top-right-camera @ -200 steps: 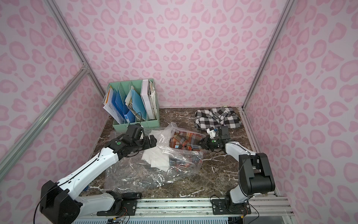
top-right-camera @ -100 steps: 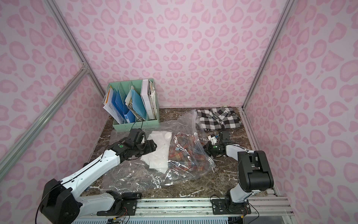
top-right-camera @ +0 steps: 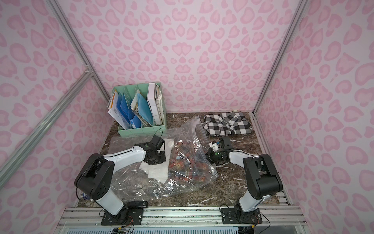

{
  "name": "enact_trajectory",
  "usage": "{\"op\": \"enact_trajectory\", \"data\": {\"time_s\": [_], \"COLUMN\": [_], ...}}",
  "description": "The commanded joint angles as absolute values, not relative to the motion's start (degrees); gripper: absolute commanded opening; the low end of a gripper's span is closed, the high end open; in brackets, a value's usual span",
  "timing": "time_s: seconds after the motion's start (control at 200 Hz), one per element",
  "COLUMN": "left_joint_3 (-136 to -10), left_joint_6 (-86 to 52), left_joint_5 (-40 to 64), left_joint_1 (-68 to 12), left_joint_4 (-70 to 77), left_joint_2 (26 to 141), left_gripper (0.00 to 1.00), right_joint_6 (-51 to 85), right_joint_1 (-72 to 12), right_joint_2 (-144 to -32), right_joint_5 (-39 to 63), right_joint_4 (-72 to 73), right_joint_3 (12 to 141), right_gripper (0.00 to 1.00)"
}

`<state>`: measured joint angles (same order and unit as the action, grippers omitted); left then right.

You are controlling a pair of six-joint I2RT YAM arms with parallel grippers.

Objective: Take the shirt out of the vacuum bag
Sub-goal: Pick up the shirt in the vacuum bag.

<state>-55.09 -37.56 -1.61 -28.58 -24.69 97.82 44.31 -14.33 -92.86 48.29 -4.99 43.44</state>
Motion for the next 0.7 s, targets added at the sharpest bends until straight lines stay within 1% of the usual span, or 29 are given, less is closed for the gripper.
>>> {"op": "enact_trajectory", "data": {"time_s": [0.0,0.165,0.385,0.695], "left_joint_3": [-54.5,-54.5,-53.6,-51.3], "left_joint_6": [-34.9,-33.6,-32.6,-31.3], "left_joint_5": [-1.9,-3.4,-4.8,-6.0], "left_joint_1": [-28.6,-28.4,-26.9,-24.4], "left_joint_4": [-25.1,-25.4,-25.0,-25.0], "left_joint_2": [100.3,104.0,105.4,105.2], "left_gripper": [0.04,0.04,0.04,0.04], "right_joint_6": [40.6,36.7,31.0,28.4], "right_joint_1": [-13.7,-9.7,-2.3,7.6], "right_joint_2": [-91.8,-89.9,-86.1,-81.6], "right_joint_5": [47.4,46.7,46.5,45.9], "right_joint_4": [-11.7,-19.5,-28.0,-30.4], "right_joint_3": [46.3,50.4,53.4,51.2], "right_gripper": [0.00,0.00,0.00,0.00]}}
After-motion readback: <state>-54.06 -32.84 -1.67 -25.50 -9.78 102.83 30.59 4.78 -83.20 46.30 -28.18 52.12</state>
